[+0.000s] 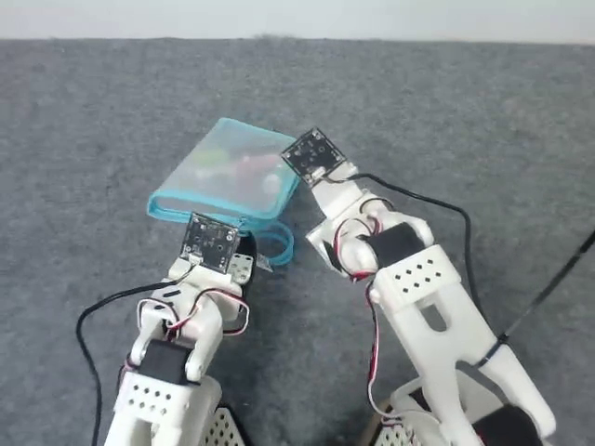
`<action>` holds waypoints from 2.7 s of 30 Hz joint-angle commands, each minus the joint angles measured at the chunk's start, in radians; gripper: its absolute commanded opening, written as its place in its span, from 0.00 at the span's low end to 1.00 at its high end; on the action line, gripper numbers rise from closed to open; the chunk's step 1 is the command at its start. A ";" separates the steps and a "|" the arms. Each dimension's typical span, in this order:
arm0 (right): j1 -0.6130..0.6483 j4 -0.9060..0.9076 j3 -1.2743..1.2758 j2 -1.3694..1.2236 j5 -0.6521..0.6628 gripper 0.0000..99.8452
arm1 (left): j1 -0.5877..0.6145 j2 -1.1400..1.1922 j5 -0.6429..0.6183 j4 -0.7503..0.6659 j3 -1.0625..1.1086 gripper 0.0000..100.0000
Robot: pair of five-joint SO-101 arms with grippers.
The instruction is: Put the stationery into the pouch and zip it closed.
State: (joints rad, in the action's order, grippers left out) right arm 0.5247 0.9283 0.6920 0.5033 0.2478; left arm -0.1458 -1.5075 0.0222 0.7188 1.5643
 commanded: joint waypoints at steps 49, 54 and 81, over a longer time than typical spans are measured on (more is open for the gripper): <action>0.252 -0.796 0.262 0.044 0.413 0.01 | 0.029 0.014 0.020 0.006 -0.070 0.01; 0.166 -0.562 0.210 0.042 0.325 0.01 | 0.032 0.014 0.018 0.006 -0.070 0.01; 0.064 -0.395 0.325 0.262 0.298 0.01 | 0.035 0.008 0.018 0.021 -0.076 0.01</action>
State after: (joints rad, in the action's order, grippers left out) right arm 0.5785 0.4818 1.0157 0.6291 0.5393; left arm -0.1166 -1.5014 0.0345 0.7434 1.5612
